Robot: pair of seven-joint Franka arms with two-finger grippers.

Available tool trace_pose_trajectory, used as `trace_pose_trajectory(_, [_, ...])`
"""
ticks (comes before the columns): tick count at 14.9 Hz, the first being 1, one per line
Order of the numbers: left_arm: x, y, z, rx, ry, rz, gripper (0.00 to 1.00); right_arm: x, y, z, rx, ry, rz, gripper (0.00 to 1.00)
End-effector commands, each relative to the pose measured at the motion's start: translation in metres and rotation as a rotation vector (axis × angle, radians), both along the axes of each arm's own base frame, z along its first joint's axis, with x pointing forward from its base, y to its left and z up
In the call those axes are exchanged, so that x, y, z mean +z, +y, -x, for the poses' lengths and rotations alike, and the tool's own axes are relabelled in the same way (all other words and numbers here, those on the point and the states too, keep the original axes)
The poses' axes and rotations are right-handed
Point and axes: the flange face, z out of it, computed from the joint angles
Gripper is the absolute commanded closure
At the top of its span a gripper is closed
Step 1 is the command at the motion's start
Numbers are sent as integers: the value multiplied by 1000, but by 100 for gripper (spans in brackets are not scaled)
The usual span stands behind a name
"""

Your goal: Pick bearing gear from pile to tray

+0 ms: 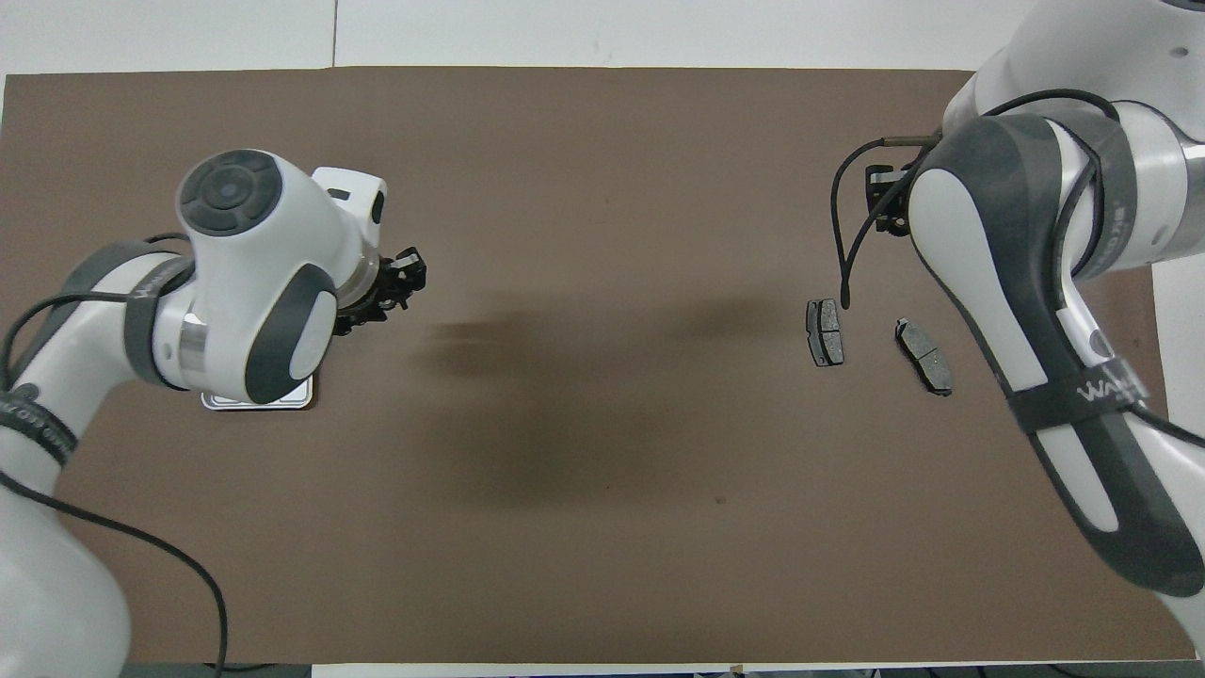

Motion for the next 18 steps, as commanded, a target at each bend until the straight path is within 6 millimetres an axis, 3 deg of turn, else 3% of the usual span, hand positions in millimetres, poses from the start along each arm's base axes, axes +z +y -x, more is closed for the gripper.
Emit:
trace_pose_trajectory(1, [6, 71, 16, -146, 34, 8, 89, 14, 78, 26, -184, 3, -13, 100])
trace_pose_trajectory(2, [4, 90, 14, -205, 39, 15, 89, 14, 116, 38, -252, 6, -30, 100])
trace_pose_trajectory(5, [-11, 140, 19, -342, -5, 29, 90, 14, 200, 63, -438, -19, -82, 100])
trace_pose_trajectory(7, [-31, 164, 27, -380, -56, 24, 92, -5, 246, 78, -468, -30, -81, 100])
trace_pose_trajectory(8, [-38, 164, 29, -404, -70, 23, 92, -19, 265, 82, -488, -32, -80, 100])
trace_pose_trajectory(12, [-63, 168, 35, -478, -67, 29, 93, -86, 310, 87, -515, -52, -91, 100])
trace_pose_trajectory(14, [-68, 169, 41, -487, -52, 33, 93, -143, 341, 93, -525, -82, -30, 100])
trace_pose_trajectory(18, [-80, 195, 48, -508, -39, 42, 93, -196, 351, 89, -562, -99, -22, 100])
